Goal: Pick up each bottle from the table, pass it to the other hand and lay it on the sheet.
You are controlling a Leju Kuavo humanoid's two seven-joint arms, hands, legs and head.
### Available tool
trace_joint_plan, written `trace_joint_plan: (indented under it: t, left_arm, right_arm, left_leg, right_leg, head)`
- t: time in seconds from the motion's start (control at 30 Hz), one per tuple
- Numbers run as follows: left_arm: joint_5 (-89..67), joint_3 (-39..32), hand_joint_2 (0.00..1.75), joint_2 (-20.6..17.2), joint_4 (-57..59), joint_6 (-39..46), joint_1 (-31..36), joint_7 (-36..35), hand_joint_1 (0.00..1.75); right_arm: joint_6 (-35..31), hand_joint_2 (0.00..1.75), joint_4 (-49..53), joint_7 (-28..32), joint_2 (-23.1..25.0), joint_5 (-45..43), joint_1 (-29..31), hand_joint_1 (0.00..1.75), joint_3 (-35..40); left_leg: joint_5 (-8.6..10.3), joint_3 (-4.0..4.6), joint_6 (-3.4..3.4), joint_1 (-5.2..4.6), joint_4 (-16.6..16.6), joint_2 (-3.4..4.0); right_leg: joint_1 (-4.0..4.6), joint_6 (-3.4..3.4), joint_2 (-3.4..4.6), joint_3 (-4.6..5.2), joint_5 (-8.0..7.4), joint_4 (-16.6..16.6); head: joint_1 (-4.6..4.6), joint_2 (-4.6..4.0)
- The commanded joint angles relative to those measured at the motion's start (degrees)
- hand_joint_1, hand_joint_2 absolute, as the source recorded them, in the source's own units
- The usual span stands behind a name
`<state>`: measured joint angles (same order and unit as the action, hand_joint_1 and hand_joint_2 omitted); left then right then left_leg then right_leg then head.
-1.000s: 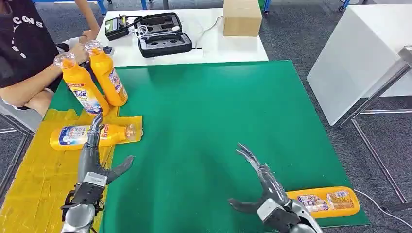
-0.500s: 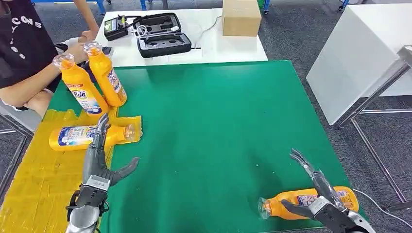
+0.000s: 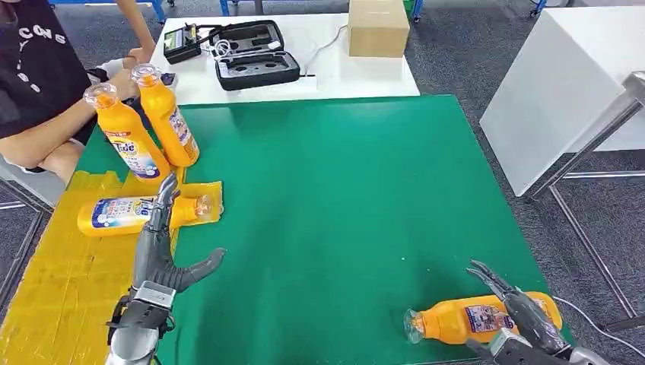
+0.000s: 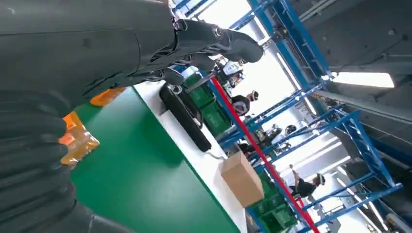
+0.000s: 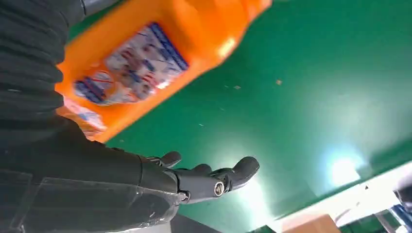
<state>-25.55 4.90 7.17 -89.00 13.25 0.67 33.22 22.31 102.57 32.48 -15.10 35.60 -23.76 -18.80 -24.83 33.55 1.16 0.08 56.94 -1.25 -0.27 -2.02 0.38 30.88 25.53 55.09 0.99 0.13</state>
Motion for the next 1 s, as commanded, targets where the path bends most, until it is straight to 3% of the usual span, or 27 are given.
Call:
trace_joint_plan:
  t: [0.03, 0.37, 0.67, 1.0]
  left_arm:
    - [0.73, 0.94, 1.75, -0.21, 2.07, 0.07, 1.84, 0.05, 0.00]
    - [0.73, 0.36, 1.75, -0.11, 1.08, 0.88, 0.50, 0.08, 0.00]
    - [0.65, -1.18, 1.75, 0.77, -1.40, 0.63, -2.26, -0.17, 0.00]
    - [0.66, -1.57, 1.75, 1.14, -1.60, 0.26, -2.70, -0.35, 0.00]
  right_arm:
    - [3.38, 1.75, 6.70, -0.87, -3.69, -0.64, -7.68, 0.00, -2.37]
    - [0.39, 1.75, 8.76, -4.18, -4.83, 3.76, -9.16, 0.00, -3.62]
    - [-9.73, 1.75, 3.24, -15.26, -10.59, 18.12, -5.54, 0.00, 4.98]
    - [-13.16, 1.75, -1.98, -20.89, -13.53, 19.27, -4.37, 0.00, 10.54]
  left_leg:
    - [-0.05, -0.10, -0.04, -0.02, -0.01, -0.11]
    - [-0.08, -0.17, -0.03, 0.03, -0.03, 0.03]
    - [-0.08, -0.16, -0.03, 0.06, -0.05, 0.18]
    - [-0.06, -0.18, -0.02, 0.07, -0.08, 0.11]
  right_leg:
    - [-0.02, 0.02, -0.21, -0.15, 0.12, 0.01]
    - [0.04, 0.01, -0.09, -0.23, 0.08, -0.06]
    - [0.07, 0.02, 0.09, -0.20, 0.00, -0.11]
    - [0.09, 0.01, 0.04, -0.25, 0.00, -0.15]
  head:
    - [0.02, 0.00]
    - [0.00, 0.00]
    - [0.00, 0.00]
    - [0.00, 0.00]
